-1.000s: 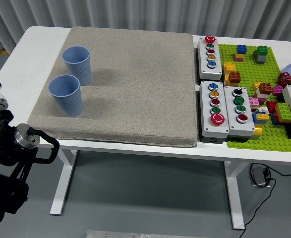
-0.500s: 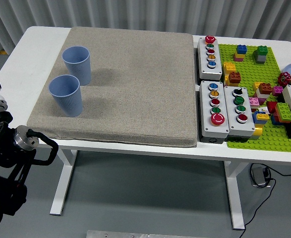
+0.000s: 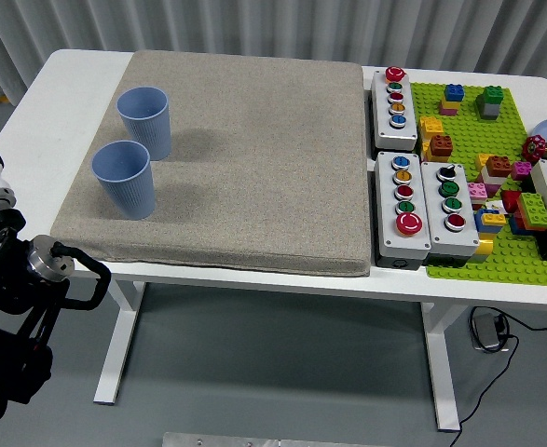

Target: Pick cup pour cup place

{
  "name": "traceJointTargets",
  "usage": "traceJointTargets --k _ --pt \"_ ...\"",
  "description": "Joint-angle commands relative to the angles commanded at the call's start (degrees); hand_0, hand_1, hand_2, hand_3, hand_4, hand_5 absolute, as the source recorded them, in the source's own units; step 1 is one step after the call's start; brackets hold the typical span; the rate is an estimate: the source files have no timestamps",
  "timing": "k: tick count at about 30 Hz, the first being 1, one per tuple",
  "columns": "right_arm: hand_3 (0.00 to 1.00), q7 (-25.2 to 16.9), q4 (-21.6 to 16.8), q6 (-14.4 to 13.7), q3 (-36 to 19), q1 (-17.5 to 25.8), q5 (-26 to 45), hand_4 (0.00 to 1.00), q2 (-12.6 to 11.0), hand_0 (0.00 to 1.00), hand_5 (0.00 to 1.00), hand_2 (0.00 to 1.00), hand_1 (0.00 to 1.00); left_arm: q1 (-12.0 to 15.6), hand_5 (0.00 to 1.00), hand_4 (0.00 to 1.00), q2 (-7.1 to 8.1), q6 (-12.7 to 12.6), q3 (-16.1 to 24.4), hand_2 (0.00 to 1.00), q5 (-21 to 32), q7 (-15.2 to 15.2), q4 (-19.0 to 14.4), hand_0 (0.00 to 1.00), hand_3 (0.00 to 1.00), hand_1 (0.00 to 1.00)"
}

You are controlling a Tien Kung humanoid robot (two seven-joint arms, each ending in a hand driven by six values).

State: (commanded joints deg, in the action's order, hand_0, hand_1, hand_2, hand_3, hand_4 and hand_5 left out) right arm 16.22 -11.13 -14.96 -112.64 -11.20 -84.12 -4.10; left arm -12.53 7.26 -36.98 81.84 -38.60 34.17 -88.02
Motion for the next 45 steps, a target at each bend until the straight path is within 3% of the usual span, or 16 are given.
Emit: traceJointTargets --k 45 --pt "0.593 0.3 -0.2 0.5 -0.2 0.6 -0.9 0.002 0.1 0.674 0.116 0.580 0.602 1.0 0.998 0.746 0.26 0.0 -3.3 0.869 -0.1 -0.6 0.0 0.803 0.812 0.799"
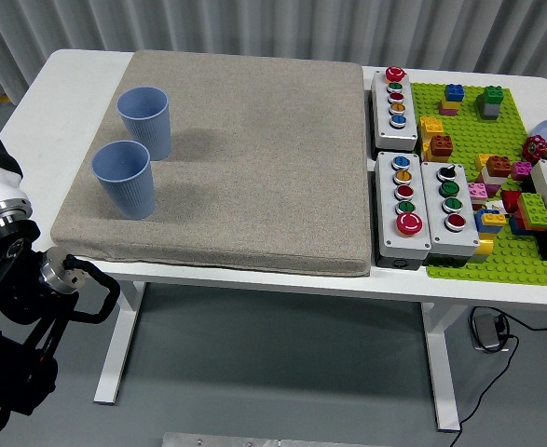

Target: Pick cup pour cup place

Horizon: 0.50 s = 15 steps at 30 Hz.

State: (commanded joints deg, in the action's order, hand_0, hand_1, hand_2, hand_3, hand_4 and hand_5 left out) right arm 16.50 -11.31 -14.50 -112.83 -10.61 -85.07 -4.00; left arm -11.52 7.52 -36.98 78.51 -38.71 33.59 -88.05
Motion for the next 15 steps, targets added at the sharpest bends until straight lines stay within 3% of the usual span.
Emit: traceJointTargets --k 15 --pt "0.593 0.1 -0.1 -0.2 -0.8 -0.8 -0.5 0.002 0.1 0.675 0.120 0.579 0.603 -0.5 0.998 0.743 0.16 0.0 0.4 0.869 -0.7 -0.5 -0.5 0.801 0.809 0.798"
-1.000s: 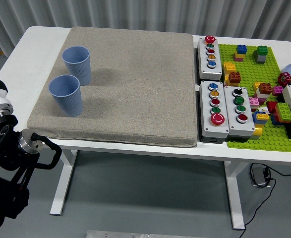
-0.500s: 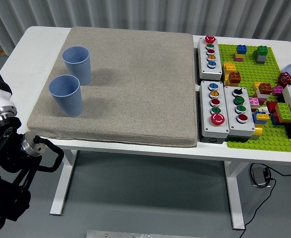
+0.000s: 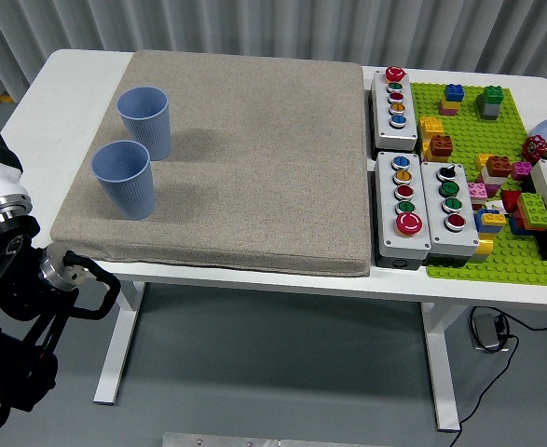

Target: Pick cup pour cup place

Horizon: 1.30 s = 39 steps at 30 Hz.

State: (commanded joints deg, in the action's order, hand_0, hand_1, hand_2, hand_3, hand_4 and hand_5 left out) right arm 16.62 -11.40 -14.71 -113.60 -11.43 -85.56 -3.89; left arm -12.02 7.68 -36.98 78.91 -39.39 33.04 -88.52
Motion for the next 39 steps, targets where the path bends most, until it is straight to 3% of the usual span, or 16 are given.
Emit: traceJointTargets --k 39 --pt "0.581 -0.1 0.2 -0.2 0.8 -0.2 0.8 0.002 0.2 0.675 0.104 0.579 0.602 0.4 0.998 0.732 0.34 0.0 0.6 0.865 -1.7 -0.9 -0.3 0.798 0.805 0.798"
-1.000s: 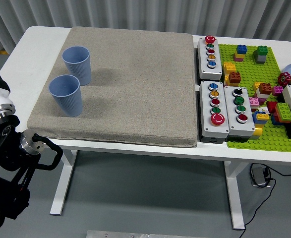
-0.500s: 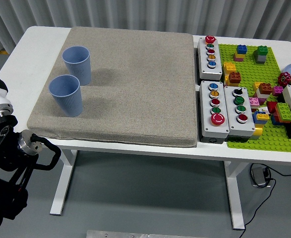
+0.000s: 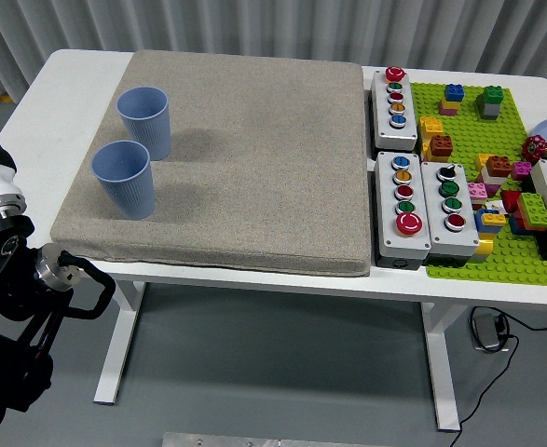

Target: Pick cup pour cup place

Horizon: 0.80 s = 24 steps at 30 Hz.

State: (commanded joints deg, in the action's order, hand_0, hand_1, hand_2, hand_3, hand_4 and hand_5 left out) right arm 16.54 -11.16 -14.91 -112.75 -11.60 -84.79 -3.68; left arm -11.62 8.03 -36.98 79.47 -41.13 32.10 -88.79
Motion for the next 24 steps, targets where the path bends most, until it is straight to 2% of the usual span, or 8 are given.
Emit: traceJointTargets --k 16,24 --pt "0.581 0.1 -0.1 0.4 -0.6 0.4 -0.8 0.002 0.0 0.673 0.103 0.579 0.601 0.0 0.998 0.733 0.26 0.0 -1.1 0.865 0.0 0.2 -0.2 0.800 0.805 0.800" --pt "0.581 0.2 -0.1 0.7 -0.9 0.5 -1.3 0.002 0.0 0.673 0.103 0.577 0.602 0.6 0.998 0.733 0.84 0.0 -4.9 0.866 0.9 0.6 -1.2 0.805 0.805 0.803"
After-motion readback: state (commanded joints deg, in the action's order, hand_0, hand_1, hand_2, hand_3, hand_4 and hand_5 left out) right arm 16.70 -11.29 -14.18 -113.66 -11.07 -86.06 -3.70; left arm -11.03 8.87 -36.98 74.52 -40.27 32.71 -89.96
